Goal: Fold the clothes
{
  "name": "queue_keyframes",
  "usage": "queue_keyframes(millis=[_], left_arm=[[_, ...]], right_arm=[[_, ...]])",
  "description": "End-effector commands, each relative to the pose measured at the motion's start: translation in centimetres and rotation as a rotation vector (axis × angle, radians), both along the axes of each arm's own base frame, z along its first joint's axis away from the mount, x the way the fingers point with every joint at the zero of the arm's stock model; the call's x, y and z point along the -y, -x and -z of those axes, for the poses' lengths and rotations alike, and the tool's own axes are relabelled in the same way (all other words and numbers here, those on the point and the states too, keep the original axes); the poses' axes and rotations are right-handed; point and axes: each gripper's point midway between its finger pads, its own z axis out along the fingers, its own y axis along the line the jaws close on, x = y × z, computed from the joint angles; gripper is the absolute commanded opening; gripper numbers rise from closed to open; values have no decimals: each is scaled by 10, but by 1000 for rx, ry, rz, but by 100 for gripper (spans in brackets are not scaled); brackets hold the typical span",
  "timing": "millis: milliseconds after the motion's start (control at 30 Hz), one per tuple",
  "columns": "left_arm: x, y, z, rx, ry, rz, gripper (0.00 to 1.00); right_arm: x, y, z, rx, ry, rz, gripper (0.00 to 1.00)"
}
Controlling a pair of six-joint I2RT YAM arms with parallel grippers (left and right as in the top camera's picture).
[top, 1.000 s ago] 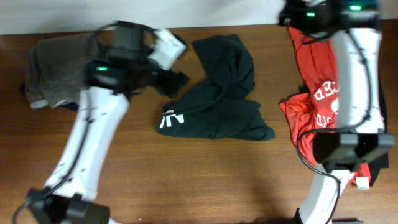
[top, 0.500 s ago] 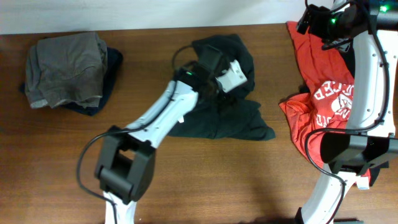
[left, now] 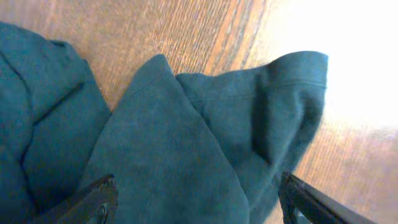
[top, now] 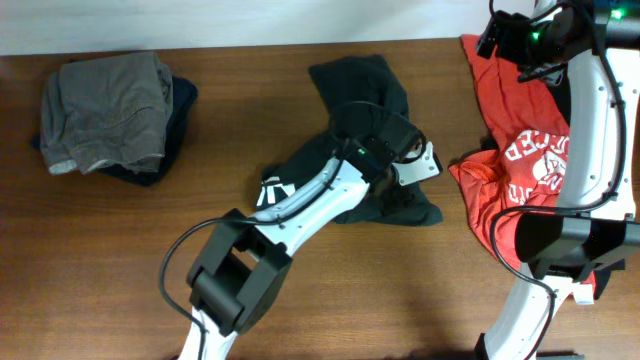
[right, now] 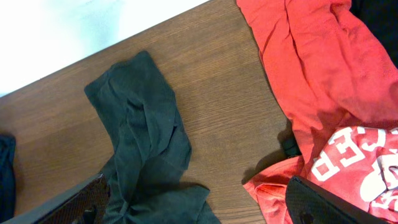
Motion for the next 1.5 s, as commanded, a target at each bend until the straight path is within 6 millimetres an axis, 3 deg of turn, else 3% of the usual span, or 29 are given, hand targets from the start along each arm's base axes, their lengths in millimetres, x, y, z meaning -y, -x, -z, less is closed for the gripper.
queue_keyframes(millis=[0,167,367,533,667,833,867,933,1000,1067,1267,1367,1467], left_arm=[[0,-15,29,3,-27,-52,82],[6,-25,45,32,-20,-73,72],[4,-34,56,81,-58,-99,70],[-8,-46,54,149,-119,-148,62],[-20,-56,49,198,-167,-208,47],[-25,-57,40,195,-195,-232,46],[-25,-57,35,189,-202,-231,45],[-23,-58,22,177,-194,-257,33],[-21,-60,12,172,-178,-285,12],[-20,-62,1,170,-169,-300,1],[-31,-71,-36,172,-159,-403,1],[-44,-78,-67,187,-160,-456,1],[-62,-83,-111,203,-143,-515,1]], right_arm=[[2,-2,2,-1,5,-6,95],[2,-2,2,-1,5,-5,95],[4,-1,2,-3,13,-1,95],[7,-1,3,-6,30,10,94],[7,-1,3,-6,33,11,95],[7,-1,3,-7,33,11,95],[7,-1,3,-6,33,11,95],[7,-1,3,-7,33,11,95],[7,-1,3,-7,33,11,95],[7,-1,3,-9,33,11,95],[7,0,4,-8,46,-11,95],[7,1,4,-14,45,-11,95],[7,1,4,-14,45,-12,95]])
